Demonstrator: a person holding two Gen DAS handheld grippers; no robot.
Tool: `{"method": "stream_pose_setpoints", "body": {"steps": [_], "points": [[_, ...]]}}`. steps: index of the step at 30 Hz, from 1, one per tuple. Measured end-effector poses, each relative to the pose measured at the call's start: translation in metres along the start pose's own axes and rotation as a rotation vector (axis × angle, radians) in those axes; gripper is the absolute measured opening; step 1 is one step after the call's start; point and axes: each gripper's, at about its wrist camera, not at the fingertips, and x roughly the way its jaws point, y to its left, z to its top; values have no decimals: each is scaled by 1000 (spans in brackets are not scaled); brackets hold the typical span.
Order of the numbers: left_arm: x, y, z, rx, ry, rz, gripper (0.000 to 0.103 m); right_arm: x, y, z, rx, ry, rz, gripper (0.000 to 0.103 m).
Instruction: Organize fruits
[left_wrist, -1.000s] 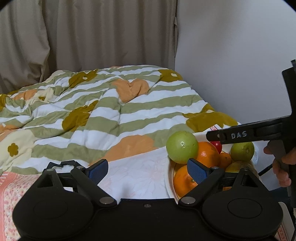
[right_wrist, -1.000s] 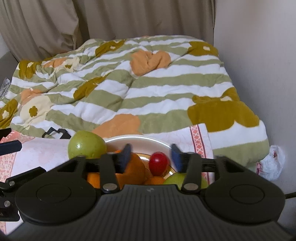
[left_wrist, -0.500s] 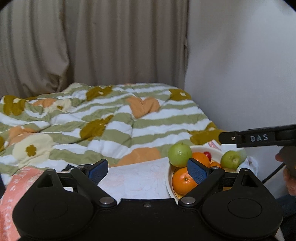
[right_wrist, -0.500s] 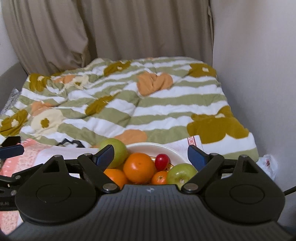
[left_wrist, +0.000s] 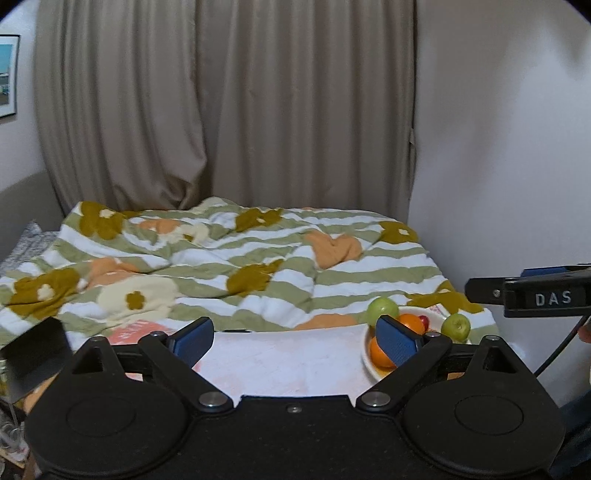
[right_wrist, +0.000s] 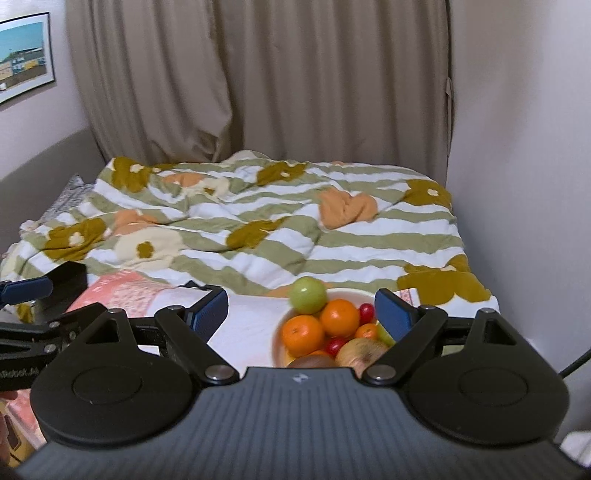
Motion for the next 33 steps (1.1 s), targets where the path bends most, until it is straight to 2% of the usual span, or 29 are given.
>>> {"method": "stream_pose_setpoints", "body": {"steps": [6, 14, 21, 33], "points": [[-30, 23, -11, -25, 4, 24, 98, -40, 26, -20, 8, -4, -11, 102], [-51, 51, -29, -19, 12, 6, 102, -68, 58, -53, 15, 22, -108, 103], [-58, 64, -40, -13, 16, -10, 103, -74, 73, -72, 26, 48, -158, 103], [-62, 68, -44, -10, 13, -18, 103, -77, 76, -73, 41, 47, -185, 103]]}}
